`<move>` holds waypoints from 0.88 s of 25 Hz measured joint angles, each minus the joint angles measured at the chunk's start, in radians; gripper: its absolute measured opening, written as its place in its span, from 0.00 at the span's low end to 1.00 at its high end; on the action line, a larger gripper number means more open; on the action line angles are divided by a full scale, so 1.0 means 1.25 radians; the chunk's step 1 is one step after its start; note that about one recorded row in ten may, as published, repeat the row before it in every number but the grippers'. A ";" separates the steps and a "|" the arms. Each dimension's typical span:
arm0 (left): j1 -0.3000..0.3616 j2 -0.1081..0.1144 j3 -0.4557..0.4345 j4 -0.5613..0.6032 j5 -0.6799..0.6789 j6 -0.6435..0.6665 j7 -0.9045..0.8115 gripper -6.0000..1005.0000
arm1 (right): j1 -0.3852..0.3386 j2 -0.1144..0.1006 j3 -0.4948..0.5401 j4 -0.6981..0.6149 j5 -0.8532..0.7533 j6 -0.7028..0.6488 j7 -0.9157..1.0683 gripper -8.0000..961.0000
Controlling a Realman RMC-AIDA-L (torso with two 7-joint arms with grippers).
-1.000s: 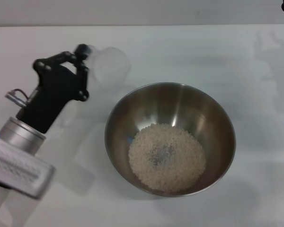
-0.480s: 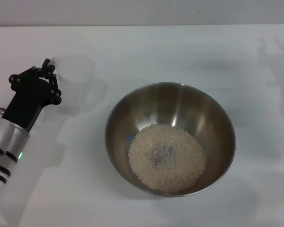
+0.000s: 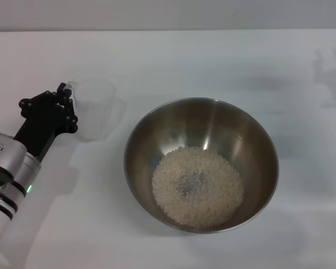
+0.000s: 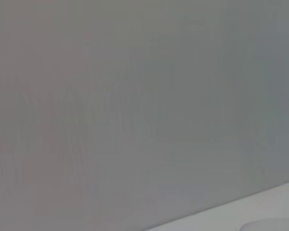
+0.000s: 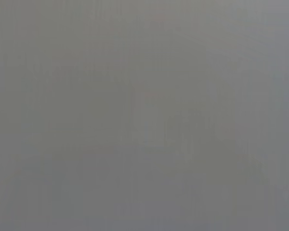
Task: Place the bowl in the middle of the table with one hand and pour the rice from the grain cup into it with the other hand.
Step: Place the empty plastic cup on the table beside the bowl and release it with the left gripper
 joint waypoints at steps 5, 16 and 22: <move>0.002 0.000 0.000 0.000 0.000 -0.008 -0.001 0.03 | -0.004 -0.001 0.000 0.000 0.000 -0.003 0.000 0.41; 0.009 0.001 -0.001 -0.001 0.000 -0.038 -0.027 0.03 | -0.006 -0.001 0.000 0.000 -0.008 -0.004 0.001 0.41; 0.020 0.004 0.000 0.005 0.000 -0.030 -0.079 0.09 | -0.004 -0.002 0.000 0.000 -0.008 -0.004 0.001 0.41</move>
